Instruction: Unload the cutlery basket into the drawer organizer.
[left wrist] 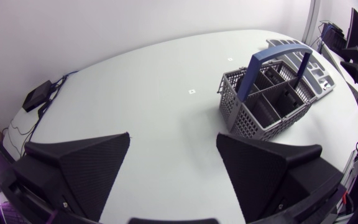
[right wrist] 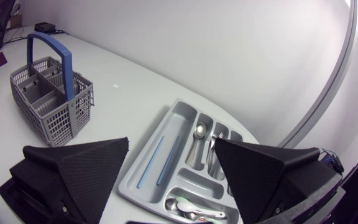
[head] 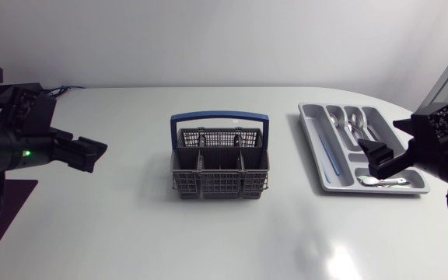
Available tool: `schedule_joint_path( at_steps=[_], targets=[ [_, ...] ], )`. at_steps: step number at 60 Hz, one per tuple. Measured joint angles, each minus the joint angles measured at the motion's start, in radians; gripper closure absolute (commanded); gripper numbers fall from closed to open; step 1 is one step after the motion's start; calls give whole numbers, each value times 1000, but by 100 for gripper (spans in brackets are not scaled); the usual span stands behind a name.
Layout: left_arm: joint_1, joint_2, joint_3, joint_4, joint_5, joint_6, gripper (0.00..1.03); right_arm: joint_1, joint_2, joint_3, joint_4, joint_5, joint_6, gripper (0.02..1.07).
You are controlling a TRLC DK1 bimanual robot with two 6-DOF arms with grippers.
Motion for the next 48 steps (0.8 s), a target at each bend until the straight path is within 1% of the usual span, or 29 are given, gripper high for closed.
schedule_joint_path(
  at_steps=[6,16,28,48],
  targets=[
    [15,-66,-45,11,0,0,5,-30,-65,-47,0,-13,3,7],
    [15,-206,-140,63,0,0,5,-53,-212,-115,-3,-15,3,7],
    [19,-289,-231,95,0,0,5,-53,-352,-179,-22,-14,5,7],
    [22,-457,-351,168,0,0,5,2,-521,-287,-22,64,134,7]
  ],
)
